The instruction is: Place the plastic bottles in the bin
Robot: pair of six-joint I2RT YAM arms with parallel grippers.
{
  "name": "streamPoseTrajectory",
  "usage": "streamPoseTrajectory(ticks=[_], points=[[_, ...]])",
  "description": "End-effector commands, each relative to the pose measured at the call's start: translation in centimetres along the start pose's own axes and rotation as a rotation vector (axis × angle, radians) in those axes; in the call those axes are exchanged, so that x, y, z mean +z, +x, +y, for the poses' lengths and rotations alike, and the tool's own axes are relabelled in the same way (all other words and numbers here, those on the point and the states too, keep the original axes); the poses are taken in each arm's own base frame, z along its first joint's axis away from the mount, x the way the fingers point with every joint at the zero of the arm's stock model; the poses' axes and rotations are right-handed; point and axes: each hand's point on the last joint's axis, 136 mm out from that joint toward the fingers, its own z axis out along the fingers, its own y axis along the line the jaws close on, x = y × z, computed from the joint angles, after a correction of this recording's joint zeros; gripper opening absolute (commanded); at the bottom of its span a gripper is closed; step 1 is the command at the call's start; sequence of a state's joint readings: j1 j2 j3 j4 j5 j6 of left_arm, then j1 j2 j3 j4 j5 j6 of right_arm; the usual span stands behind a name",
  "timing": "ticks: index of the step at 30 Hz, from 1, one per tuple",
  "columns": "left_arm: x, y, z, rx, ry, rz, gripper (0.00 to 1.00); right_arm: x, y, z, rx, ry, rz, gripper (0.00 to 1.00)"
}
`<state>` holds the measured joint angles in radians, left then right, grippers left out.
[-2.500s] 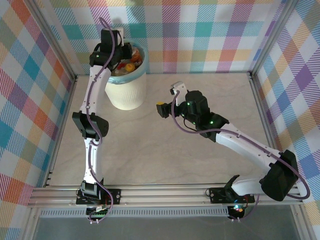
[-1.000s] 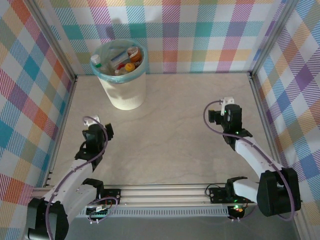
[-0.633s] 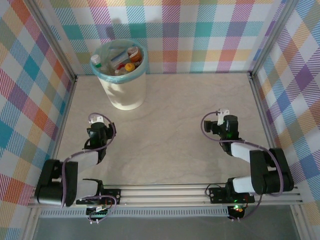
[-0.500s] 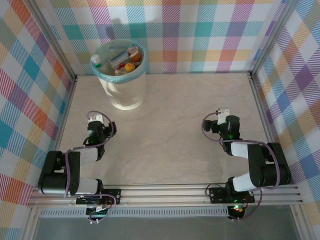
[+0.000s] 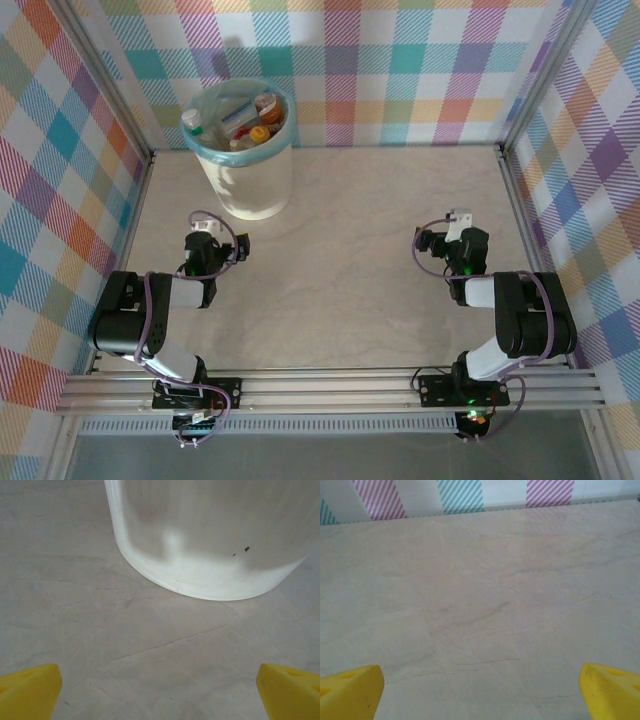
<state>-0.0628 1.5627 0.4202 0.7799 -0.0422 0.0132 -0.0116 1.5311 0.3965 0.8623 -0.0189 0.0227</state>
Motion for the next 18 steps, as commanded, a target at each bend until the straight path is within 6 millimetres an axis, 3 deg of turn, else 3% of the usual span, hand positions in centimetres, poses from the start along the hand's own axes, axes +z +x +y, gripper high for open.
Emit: streamPoseTrajectory(ticks=[1,18], points=[[0.14,-0.71,0.39,0.018,-0.026,-0.018,1.0,0.02,0.3,-0.15,0.017,0.011,0.01,1.0],[0.21,-0.65,0.36,0.017,-0.024,-0.012,1.0,0.03,0.23,-0.13,0.013,0.011,0.009,1.0]])
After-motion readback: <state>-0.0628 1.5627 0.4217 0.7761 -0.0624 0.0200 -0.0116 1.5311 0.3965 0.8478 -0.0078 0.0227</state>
